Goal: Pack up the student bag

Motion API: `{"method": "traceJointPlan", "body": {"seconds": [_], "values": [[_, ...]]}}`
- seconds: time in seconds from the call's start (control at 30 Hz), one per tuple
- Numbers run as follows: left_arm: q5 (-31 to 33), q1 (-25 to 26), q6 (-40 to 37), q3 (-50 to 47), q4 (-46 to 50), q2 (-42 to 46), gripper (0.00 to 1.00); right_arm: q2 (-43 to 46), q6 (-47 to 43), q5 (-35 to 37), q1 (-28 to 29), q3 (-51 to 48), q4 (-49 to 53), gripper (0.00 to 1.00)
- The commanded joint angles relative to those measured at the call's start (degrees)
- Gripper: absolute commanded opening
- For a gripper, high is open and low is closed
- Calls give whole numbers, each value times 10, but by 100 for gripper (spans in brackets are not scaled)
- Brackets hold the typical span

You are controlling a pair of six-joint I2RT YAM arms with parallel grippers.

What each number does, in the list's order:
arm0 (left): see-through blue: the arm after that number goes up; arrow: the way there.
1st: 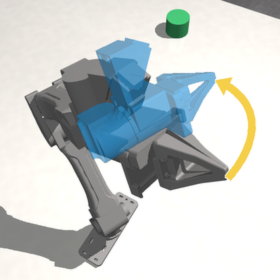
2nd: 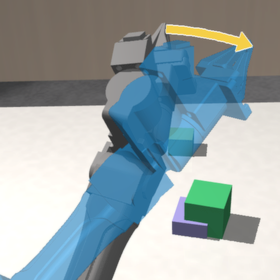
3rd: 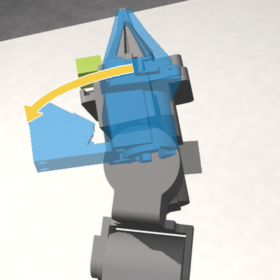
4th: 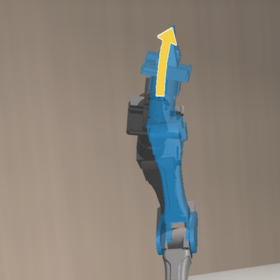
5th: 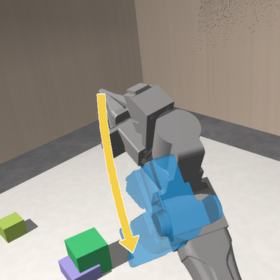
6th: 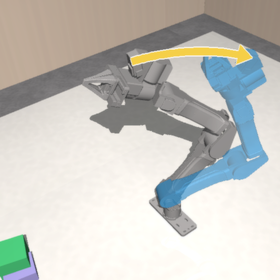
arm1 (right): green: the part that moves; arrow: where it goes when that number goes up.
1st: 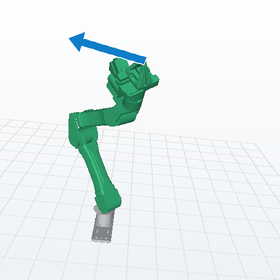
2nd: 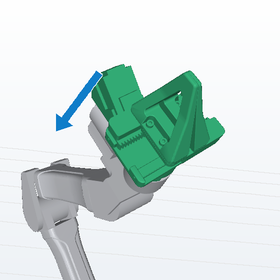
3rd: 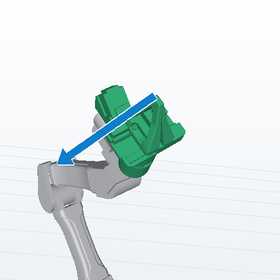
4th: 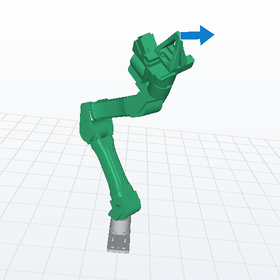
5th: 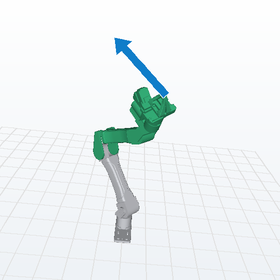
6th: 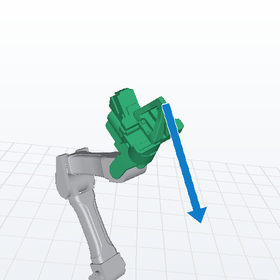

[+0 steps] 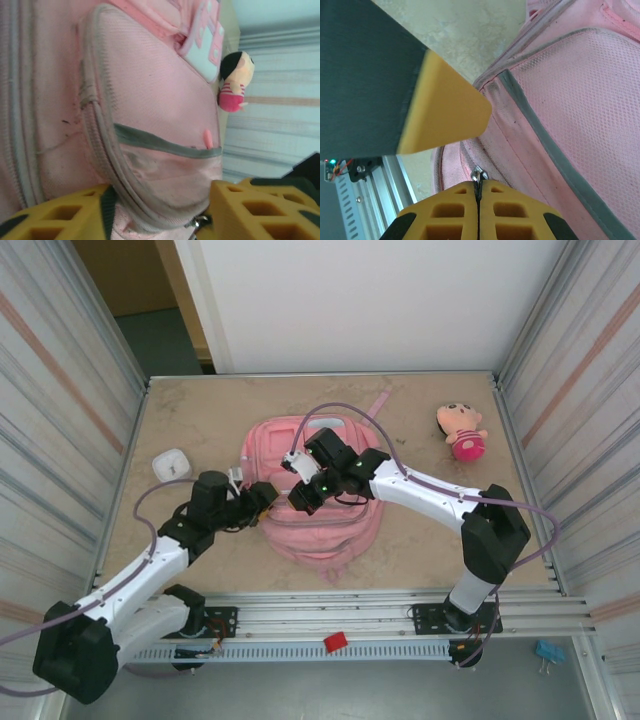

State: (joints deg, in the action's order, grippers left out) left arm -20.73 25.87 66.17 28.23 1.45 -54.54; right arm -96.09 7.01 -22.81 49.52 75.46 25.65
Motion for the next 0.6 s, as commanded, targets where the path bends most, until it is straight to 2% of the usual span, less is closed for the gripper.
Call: {"method": "traceJointPlan", "body": {"seconds": [0.0, 0.1, 0.23, 0.33, 0.43, 0.57], "values": [[13, -7, -1, 11, -37, -25, 38, 31, 6, 1, -7, -12, -37, 0], [6, -22, -2, 15, -36, -35, 25, 53, 16, -4, -14, -39, -57, 0], [43, -45, -21, 10, -27, -4, 14, 95, 49, 16, -38, -93, -65, 0], [81, -67, -62, 27, 28, 26, 7, 138, 94, 40, -75, -155, -60, 0], [97, -96, -83, 44, 60, 42, 2, 200, 135, 64, -115, -215, -54, 0], [87, -130, -91, 63, 81, 52, 1, 281, 177, 94, -156, -256, -60, 0]]}}
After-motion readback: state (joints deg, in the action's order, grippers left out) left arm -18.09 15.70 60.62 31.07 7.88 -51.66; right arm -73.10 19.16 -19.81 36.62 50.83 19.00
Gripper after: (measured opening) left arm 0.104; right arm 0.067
